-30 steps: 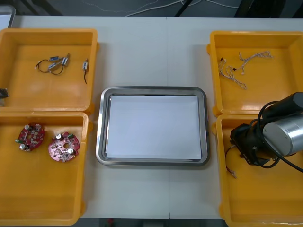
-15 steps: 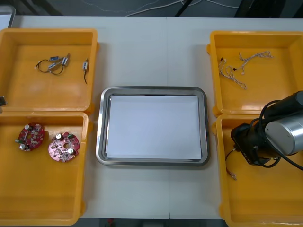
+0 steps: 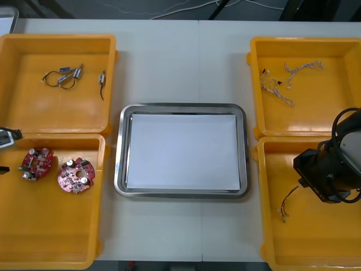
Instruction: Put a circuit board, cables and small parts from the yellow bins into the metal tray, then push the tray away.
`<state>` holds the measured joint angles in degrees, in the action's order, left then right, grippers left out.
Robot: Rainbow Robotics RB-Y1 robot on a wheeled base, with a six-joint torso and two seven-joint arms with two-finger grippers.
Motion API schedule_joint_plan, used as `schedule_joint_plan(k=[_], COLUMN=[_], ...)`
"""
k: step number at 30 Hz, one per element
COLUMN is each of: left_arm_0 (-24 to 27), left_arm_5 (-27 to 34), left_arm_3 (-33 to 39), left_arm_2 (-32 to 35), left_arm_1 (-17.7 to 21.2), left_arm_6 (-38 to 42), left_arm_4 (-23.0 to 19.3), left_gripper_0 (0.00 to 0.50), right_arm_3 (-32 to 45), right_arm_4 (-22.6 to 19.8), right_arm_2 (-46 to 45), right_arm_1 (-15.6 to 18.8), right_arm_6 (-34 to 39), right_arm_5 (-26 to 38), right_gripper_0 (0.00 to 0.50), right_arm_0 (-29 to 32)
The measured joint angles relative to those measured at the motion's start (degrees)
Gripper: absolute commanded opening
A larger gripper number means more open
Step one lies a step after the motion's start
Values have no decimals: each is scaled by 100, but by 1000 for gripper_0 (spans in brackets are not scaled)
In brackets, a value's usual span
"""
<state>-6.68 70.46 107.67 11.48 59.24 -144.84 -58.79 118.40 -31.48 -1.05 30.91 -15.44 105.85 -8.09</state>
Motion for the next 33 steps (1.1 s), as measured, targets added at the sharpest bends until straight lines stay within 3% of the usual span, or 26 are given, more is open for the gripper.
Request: schedule_joint_plan(k=[8, 14, 26, 29, 31, 32, 33], left_arm_0=[-2, -3, -3, -3, -3, -3, -3], left_arm_5=[-52, -58, -263, -272, -275, -276, -277], left_arm_3=[-6, -7, -11, -14, -16, -17, -19], left_arm_2=[-164, -217, -541, -590, -592, -592, -592], left_arm_1=[-49, -68, -253, -289, -322, -335, -345], left_arm_6=[-1, -1, -2, -2, -2, -2, -2], left_arm_4=[318, 434, 598, 651, 700, 721, 738], left_gripper_0=[500, 500, 500, 500, 500, 500, 500], right_arm_3=[13, 17, 26, 26, 26, 26, 26], right_arm_4=[-56, -169, -282, -288, -296, -305, -312], right_arm_2=[-273, -636, -829, -829, -829, -829, -829], right_arm_1=[120, 143, 172, 173, 173, 173, 173], right_arm_6=[-133, -1122, -1153, -1153, -1153, -1154, -1154], right_arm_5=[40, 9, -357, -357, -357, -357, -357], right_gripper_0=[0, 0, 6, 188, 442, 500, 500], right_arm_0=[100, 321, 787, 798, 799, 799, 799])
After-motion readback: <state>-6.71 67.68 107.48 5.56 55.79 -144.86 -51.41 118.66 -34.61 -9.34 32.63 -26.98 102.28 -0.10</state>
